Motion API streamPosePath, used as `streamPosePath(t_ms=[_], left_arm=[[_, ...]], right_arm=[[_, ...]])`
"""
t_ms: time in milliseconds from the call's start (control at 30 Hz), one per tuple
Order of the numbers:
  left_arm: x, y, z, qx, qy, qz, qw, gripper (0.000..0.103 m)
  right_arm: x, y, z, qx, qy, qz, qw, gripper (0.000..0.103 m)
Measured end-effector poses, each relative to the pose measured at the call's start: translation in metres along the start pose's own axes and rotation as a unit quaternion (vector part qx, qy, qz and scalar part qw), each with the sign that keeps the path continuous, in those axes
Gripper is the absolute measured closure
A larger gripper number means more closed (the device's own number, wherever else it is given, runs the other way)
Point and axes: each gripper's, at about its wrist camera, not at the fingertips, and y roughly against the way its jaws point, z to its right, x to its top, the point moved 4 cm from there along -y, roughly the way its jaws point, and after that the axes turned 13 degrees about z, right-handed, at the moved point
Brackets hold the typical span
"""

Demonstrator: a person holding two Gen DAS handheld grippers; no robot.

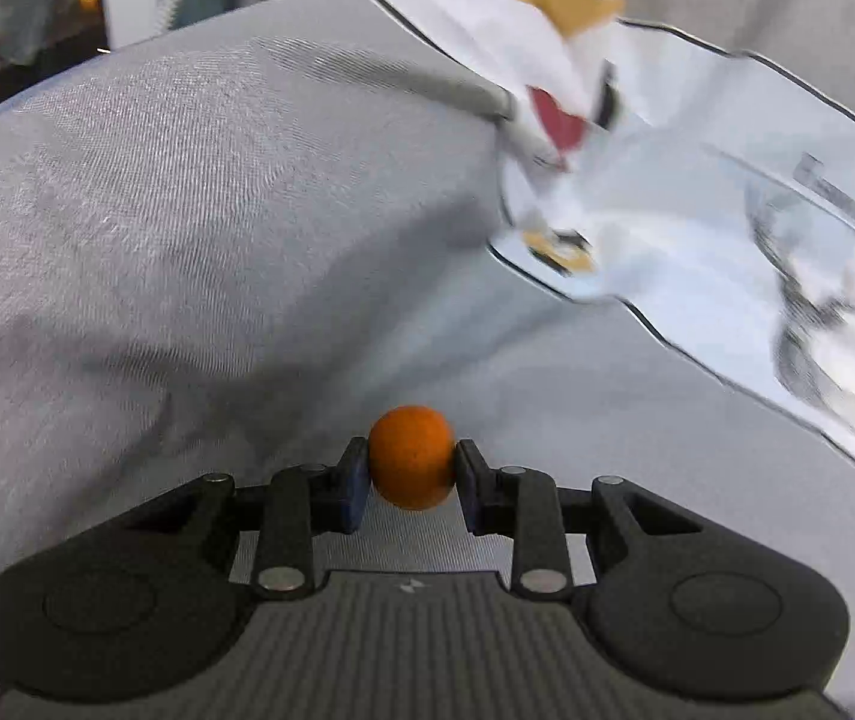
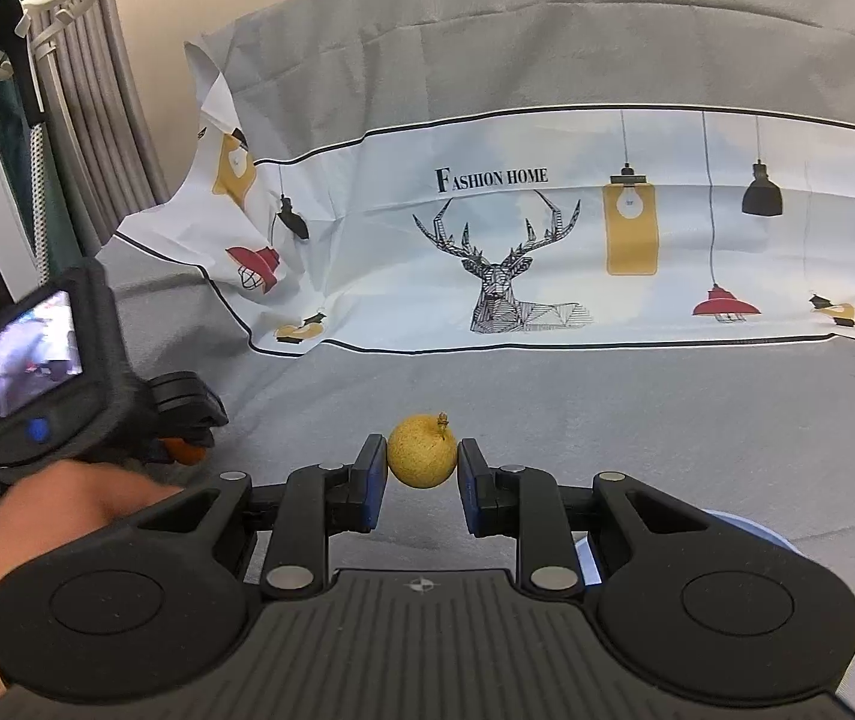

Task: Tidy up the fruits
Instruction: 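Carry the orange and yellow fruit over the blue plate with both tools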

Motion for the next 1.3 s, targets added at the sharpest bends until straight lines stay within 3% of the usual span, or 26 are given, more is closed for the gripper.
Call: streamPosePath(t_ms=[200,333,433,533,667,833,1300], left_arm=[[-0.017,0.044,-0.005,-0.081,-0.043,-0.054,0.9943,0.07],[-0.034,0.066,-0.006,-0.154,-0.099,-0.104,0.9776,0.07],[-0.047,0.067,-0.011,-0.179,-0.132,-0.147,0.9638,0.069],[-0.054,0.059,-0.017,-0.176,-0.111,-0.184,0.9606,0.069],[-0.063,0.047,-0.013,-0.173,-0.091,-0.224,0.9547,0.069],[-0.066,0.044,-0.004,-0.174,-0.118,-0.224,0.9518,0.069],[-0.07,0.043,0.007,-0.173,-0.145,-0.211,0.9509,0.071]], right_arm=[[-0.002,0.013,0.005,-0.01,0.003,-0.002,1.0,0.076],[-0.011,0.032,0.004,0.005,-0.006,-0.027,1.0,0.076],[-0.035,0.038,-0.01,0.04,0.008,-0.093,0.995,0.076],[-0.062,0.028,-0.024,0.064,0.03,-0.158,0.985,0.076],[-0.084,0.011,-0.034,0.06,0.059,-0.203,0.976,0.076],[-0.108,-0.008,-0.033,0.034,0.073,-0.261,0.962,0.076],[-0.102,-0.004,-0.041,0.033,0.091,-0.249,0.964,0.076]])
